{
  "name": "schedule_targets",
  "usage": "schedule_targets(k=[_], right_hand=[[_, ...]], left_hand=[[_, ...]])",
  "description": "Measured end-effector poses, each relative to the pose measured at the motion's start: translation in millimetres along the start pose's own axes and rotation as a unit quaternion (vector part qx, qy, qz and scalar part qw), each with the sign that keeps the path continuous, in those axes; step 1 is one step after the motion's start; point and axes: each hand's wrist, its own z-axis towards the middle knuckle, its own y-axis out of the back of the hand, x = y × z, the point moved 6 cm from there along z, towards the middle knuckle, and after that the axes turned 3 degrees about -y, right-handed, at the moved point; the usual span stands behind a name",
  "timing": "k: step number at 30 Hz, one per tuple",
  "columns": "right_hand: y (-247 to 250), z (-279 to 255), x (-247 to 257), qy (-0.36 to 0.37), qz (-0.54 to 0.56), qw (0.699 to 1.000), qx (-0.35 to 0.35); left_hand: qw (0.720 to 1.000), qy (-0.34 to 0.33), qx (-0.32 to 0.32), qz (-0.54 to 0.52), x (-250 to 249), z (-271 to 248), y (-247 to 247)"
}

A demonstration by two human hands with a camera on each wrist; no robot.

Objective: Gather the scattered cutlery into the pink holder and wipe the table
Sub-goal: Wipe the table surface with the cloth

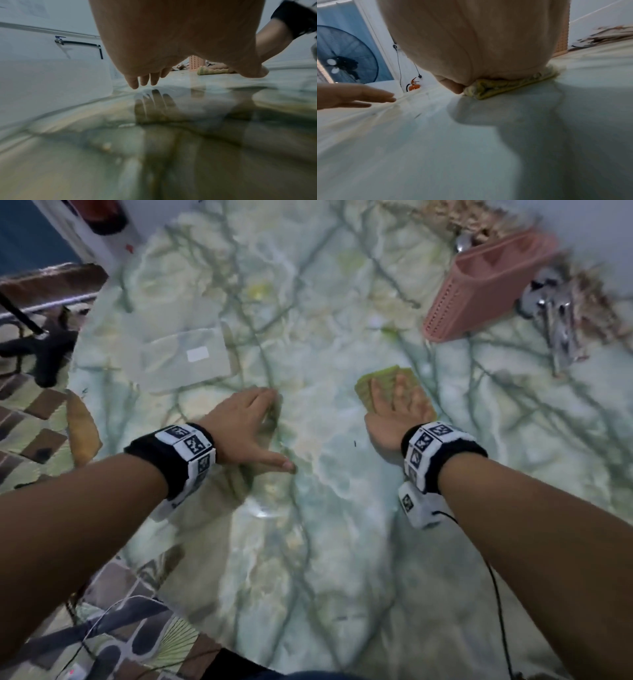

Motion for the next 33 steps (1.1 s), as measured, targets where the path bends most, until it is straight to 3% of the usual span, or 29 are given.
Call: schedule_targets(k=[5, 20, 22, 24, 27, 29, 30, 32, 33], right_hand=[[18, 16, -3, -0.062, 0.068, 0.996, -0.017], [57, 97, 9, -0.091, 0.099, 0.991, -0.029], [56, 97, 34, -0.042, 0.077, 0.996, -0.014], [47, 86, 76, 0.058, 0.025, 0.998, 0.002], [10, 35, 116, 0.191, -0.056, 0.98, 0.024], [-18, -1, 92, 0.217, -0.074, 0.972, 0.049], [-23, -10, 66, 0.206, -0.073, 0.976, 0.024], [-8, -9, 4, 0.121, -0.044, 0.99, -0.064], [0, -1, -24, 0.076, -0.029, 0.994, -0.07]], left_hand=[[0.996, 0.051, 0.056, 0.053, 19, 35, -15], [0.997, 0.043, 0.054, 0.031, 32, 42, -33], [0.997, 0.043, 0.054, 0.029, 33, 42, -35], [0.998, 0.042, 0.047, 0.028, 33, 42, -34], [0.998, 0.041, 0.048, 0.026, 33, 42, -34], [0.998, 0.042, 0.048, 0.023, 32, 41, -33], [0.998, 0.043, 0.049, 0.022, 32, 41, -33], [0.997, 0.046, 0.054, 0.022, 32, 42, -33], [0.997, 0.047, 0.058, 0.022, 31, 42, -33]])
